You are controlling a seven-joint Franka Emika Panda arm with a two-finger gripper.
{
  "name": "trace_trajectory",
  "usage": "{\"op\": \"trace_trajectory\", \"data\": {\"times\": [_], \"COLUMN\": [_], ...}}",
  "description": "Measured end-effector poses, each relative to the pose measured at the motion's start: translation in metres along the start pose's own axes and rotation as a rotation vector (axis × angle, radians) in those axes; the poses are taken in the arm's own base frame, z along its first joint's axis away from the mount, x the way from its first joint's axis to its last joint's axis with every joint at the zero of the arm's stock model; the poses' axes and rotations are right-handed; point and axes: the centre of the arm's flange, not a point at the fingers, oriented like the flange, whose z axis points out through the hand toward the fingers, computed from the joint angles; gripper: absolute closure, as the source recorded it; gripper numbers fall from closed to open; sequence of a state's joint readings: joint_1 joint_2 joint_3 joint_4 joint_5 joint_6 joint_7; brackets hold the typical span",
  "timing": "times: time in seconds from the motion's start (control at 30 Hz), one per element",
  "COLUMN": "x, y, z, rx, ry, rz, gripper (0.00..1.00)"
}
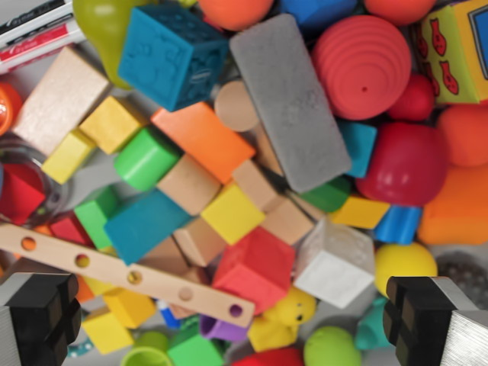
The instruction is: Pick an object from the bin
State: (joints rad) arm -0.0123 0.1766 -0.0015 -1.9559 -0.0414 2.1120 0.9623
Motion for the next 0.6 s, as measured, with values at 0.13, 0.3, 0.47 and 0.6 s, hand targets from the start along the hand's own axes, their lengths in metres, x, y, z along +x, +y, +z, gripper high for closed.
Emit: {"op": "trace_trajectory", "data": {"times": [0.13,0.3,0.47,0.6], "x": [-0.002,-0.005,-0.007,-0.010], "y": [-0.002,-0.006,-0.009,-0.013], "z": [0.003,0.007,0.011,0.016], "rx": [0.001,0.001,0.001,0.000], "ry": [0.000,-0.001,-0.002,-0.004], "rz": [0.026,0.061,0.099,0.134], "gripper": [0.00,0.00,0.00,0.00]}}
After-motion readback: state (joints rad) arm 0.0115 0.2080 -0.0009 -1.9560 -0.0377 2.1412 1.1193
